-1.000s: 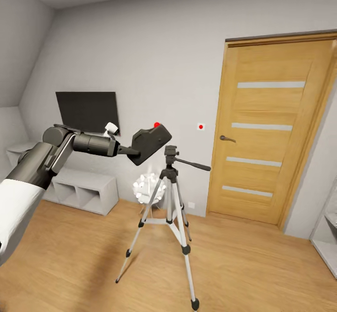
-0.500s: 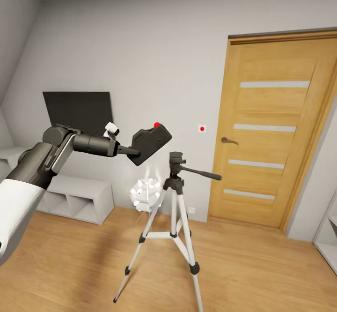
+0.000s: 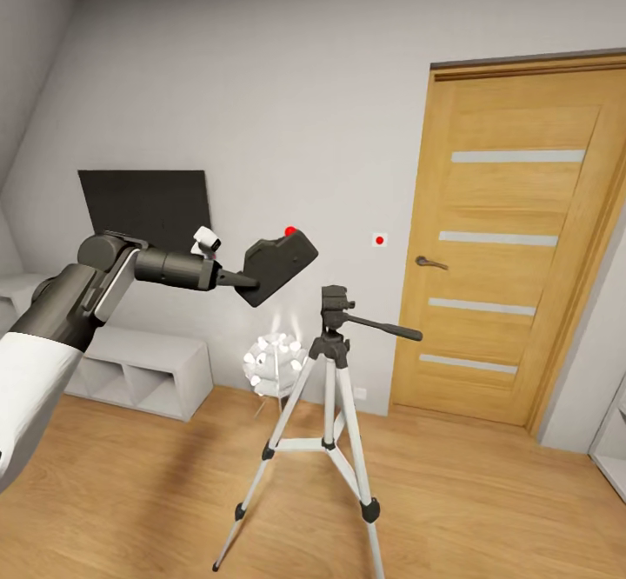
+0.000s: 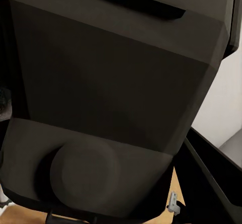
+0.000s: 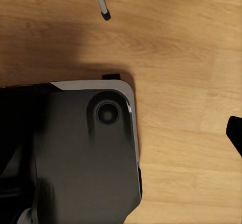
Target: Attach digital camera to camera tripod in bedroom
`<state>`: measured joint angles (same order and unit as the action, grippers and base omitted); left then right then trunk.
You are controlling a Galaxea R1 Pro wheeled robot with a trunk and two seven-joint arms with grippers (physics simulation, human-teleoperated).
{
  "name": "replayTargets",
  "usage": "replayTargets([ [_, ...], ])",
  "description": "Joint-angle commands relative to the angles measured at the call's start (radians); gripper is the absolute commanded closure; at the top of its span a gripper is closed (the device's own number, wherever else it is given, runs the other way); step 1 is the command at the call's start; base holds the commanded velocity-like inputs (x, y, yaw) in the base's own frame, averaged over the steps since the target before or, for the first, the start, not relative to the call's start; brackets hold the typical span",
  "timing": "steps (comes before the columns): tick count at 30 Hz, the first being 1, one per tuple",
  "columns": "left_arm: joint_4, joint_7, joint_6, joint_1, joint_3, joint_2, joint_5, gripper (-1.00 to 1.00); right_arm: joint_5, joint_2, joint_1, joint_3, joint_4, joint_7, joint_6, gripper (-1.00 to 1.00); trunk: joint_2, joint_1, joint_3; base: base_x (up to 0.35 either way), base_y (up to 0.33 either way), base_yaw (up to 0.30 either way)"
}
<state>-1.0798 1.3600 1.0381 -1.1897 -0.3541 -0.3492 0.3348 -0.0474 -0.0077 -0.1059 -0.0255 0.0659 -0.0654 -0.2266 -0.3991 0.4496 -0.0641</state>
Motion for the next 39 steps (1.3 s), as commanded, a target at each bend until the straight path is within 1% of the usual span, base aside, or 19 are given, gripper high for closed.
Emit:
replayTargets([
  [1, 0.000, 0.002, 0.009, -0.001, 0.000, -0.001, 0.004, 1.00, -0.005, 0.000, -0.001, -0.002, 0.004, 0.001, -0.008, -1.00, -0.001, 0.000, 0.000, 0.004, 0.003, 0.000],
  [8, 0.009, -0.006, 0.009, -0.011, 0.005, 0.001, 0.003, 1.00, -0.005, 0.000, -0.001, -0.002, 0.004, 0.001, -0.008, -1.00, -0.001, 0.000, 0.000, 0.001, 0.001, 0.000],
  [12, 0.024, -0.029, 0.009, -0.040, 0.008, 0.003, 0.001, 1.00, -0.005, 0.000, -0.001, -0.002, 0.004, 0.000, -0.008, -1.00, -0.001, 0.000, 0.000, 0.000, 0.000, 0.000],
  [13, 0.035, -0.050, 0.009, -0.059, 0.008, 0.003, 0.001, 1.00, -0.005, 0.000, -0.001, -0.002, 0.004, 0.000, -0.008, -1.00, -0.001, 0.000, 0.000, 0.000, 0.000, 0.000],
  [17, 0.067, -0.103, 0.009, -0.100, 0.009, 0.009, 0.000, 1.00, -0.005, 0.000, -0.001, -0.002, 0.004, 0.000, -0.008, -1.00, -0.001, 0.000, 0.000, 0.000, 0.000, 0.000],
  [18, 0.092, -0.132, 0.009, -0.121, 0.009, 0.015, 0.001, 1.00, -0.005, 0.000, -0.001, -0.002, 0.004, 0.000, -0.008, -1.00, -0.001, 0.000, 0.000, 0.000, 0.000, 0.000],
  [23, 0.190, -0.217, 0.009, -0.190, 0.009, 0.038, 0.000, 1.00, -0.005, 0.000, -0.001, -0.002, 0.004, 0.001, -0.008, -1.00, -0.001, 0.000, 0.000, 0.000, 0.000, 0.000],
  [24, 0.233, -0.249, 0.009, -0.221, 0.009, 0.051, 0.000, 1.00, -0.005, 0.000, -0.001, -0.002, 0.004, 0.000, -0.008, -1.00, -0.001, 0.000, 0.000, 0.000, 0.000, 0.000],
  [27, 0.289, -0.286, 0.009, -0.264, 0.009, 0.076, 0.000, 1.00, -0.005, 0.000, -0.001, -0.002, 0.004, 0.000, -0.008, -1.00, -0.001, 0.000, 0.000, 0.000, 0.000, 0.000],
  [28, 0.319, -0.303, 0.009, -0.288, 0.009, 0.093, 0.000, 1.00, -0.005, 0.000, -0.001, -0.003, 0.004, 0.000, -0.008, -1.00, -0.001, 0.000, 0.000, 0.000, 0.000, 0.000],
  [32, 0.364, -0.328, 0.009, -0.334, 0.009, 0.125, 0.000, 1.00, -0.005, 0.000, -0.001, -0.003, 0.005, 0.000, -0.008, -1.00, -0.001, 0.000, 0.000, 0.000, 0.000, 0.000],
  [33, 0.381, -0.338, 0.009, -0.358, 0.009, 0.139, 0.000, 1.00, -0.005, 0.000, -0.001, -0.003, 0.004, 0.000, -0.008, -1.00, -0.001, 0.000, 0.000, 0.000, 0.000, 0.000],
  [37, 0.407, -0.358, 0.009, -0.404, 0.009, 0.169, -0.002, 1.00, -0.005, 0.000, -0.001, -0.004, 0.005, 0.000, -0.008, -1.00, -0.001, 0.000, 0.000, 0.000, 0.000, 0.000],
  [38, 0.411, -0.361, 0.009, -0.413, 0.009, 0.179, -0.002, 1.00, -0.005, 0.000, -0.001, -0.004, 0.005, 0.000, -0.008, -1.00, -0.001, 0.000, 0.000, 0.000, 0.000, 0.000],
  [39, 0.414, -0.366, 0.009, -0.426, 0.008, 0.203, -0.003, 1.00, -0.005, 0.000, -0.001, -0.003, 0.005, 0.000, -0.008, -1.00, -0.001, 0.000, 0.000, 0.000, 0.000, 0.000],
])
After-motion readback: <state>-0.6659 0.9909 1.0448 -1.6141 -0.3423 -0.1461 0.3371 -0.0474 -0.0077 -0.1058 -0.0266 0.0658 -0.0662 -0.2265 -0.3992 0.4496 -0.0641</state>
